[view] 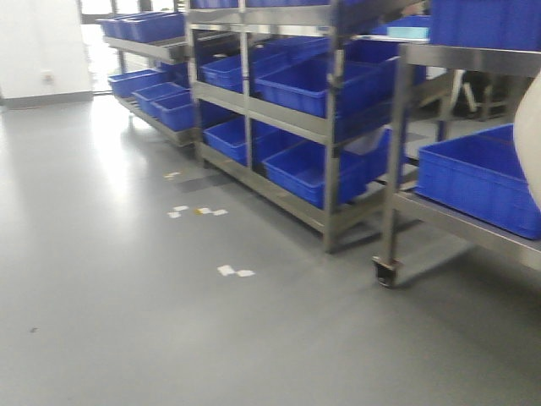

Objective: Move white bin to right shelf second layer
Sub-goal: 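Turn and drive toward the roller-track shelf with blue crates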

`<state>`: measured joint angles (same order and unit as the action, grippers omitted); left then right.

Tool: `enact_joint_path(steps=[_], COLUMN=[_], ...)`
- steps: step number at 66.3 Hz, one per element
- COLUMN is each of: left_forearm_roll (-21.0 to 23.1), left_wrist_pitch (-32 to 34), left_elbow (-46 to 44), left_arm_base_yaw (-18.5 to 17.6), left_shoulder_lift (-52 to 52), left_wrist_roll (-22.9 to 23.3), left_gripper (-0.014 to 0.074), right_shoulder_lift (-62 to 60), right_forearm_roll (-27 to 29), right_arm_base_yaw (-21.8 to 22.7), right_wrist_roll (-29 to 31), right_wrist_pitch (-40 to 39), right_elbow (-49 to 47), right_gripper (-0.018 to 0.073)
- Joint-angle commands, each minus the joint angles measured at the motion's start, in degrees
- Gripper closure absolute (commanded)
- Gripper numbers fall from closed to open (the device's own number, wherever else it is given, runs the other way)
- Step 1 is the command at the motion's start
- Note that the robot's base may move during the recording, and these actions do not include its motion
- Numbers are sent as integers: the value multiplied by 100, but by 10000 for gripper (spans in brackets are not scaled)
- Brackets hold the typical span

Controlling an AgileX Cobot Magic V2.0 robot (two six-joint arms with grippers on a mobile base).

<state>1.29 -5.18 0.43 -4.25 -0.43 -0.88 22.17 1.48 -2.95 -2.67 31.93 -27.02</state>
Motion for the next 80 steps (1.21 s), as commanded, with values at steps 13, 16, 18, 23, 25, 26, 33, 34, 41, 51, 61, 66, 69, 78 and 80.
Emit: enact_joint_path(steps=[13, 16, 18, 23, 25, 26, 33, 34, 41, 51, 61, 66, 69, 78, 80], left_forearm_roll=[36, 36, 36, 36, 36, 36, 36, 36, 36, 36, 36, 36, 36, 36, 36], left_wrist_pitch=[463, 463, 463, 463, 463, 463, 463, 463, 463, 463, 463, 463, 463, 463, 463], left_elbow=[211, 211, 211, 211, 211, 211, 211, 211, 211, 211, 211, 211, 211, 211, 211], left_arm_base_yaw=[-57, -57, -57, -57, -57, -57, -57, -57, -57, -57, -57, -57, -57, -57, -57], left_shoulder_lift=[-92, -92, -92, -92, -92, -92, -92, -92, -92, -92, -92, -92, -92, -92, -92], left_wrist_roll=[17, 17, 17, 17, 17, 17, 17, 17, 17, 17, 17, 17, 17, 17, 17], left_gripper=[512, 512, 512, 512, 512, 512, 512, 512, 512, 512, 512, 512, 512, 512, 512], right_shoulder_lift=[43, 43, 43, 43, 43, 43, 43, 43, 43, 43, 43, 43, 43, 43, 43], right_forearm_roll=[17, 17, 17, 17, 17, 17, 17, 17, 17, 17, 17, 17, 17, 17, 17], right_arm_base_yaw=[38, 38, 38, 38, 38, 38, 38, 38, 38, 38, 38, 38, 38, 38, 38], right_wrist_roll=[18, 18, 18, 18, 18, 18, 18, 18, 18, 18, 18, 18, 18, 18, 18], right_wrist_pitch=[-553, -553, -553, -553, -553, -553, -553, -553, -553, -553, -553, -553, -553, -553, -553], right_elbow=[-183, -183, -183, -183, -183, -183, -183, -183, -183, -183, -183, -183, -183, -183, -183], right_gripper=[512, 512, 512, 512, 512, 512, 512, 512, 512, 512, 512, 512, 512, 512, 512])
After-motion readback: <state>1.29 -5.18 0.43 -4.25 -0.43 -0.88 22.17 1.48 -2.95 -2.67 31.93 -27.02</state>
